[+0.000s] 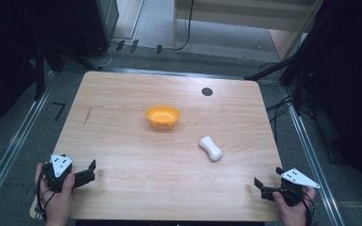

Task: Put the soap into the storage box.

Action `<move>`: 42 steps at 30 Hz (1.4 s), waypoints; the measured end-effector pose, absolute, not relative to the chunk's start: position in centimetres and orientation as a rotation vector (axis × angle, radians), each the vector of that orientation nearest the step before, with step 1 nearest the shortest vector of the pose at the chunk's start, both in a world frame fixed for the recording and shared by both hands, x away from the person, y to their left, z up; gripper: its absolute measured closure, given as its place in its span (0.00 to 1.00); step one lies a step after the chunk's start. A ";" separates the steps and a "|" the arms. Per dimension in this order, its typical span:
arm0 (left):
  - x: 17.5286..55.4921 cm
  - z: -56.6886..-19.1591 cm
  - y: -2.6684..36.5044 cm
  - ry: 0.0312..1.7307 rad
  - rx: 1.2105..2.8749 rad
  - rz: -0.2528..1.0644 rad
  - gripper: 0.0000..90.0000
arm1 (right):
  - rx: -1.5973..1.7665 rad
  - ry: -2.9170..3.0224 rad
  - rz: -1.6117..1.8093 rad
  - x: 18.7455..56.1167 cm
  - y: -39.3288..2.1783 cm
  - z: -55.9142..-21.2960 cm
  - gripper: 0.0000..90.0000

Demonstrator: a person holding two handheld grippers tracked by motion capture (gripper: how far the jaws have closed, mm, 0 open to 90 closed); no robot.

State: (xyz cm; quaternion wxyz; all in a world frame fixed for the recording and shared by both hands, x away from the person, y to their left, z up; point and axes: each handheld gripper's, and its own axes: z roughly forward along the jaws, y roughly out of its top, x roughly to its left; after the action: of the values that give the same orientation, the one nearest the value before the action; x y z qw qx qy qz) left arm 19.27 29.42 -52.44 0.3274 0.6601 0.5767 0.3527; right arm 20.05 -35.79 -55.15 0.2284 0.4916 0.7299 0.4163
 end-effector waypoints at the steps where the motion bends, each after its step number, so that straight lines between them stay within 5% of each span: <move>1: 19.4 -52.5 29.4 1.511 1.731 0.922 0.00 | 1.357 2.009 1.145 20.1 -35.8 -55.2 0.01; 3: 19.4 -52.5 29.5 1.530 1.724 0.917 0.00 | 1.361 2.010 1.143 20.1 -35.7 -55.2 0.01; 6: 19.4 -52.4 29.9 1.545 1.689 0.881 0.00 | 1.355 2.005 1.143 20.0 -35.8 -55.1 0.16; 42: 18.9 -52.4 29.7 1.493 1.724 0.862 0.00 | 1.248 2.325 0.865 24.4 -30.5 -52.2 0.17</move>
State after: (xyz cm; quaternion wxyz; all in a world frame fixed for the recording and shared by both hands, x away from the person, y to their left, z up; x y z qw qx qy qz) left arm 18.92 29.74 -52.43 0.3447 0.6637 0.5750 0.3318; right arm 24.40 -30.51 -52.16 0.1814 0.4421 0.8233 0.3064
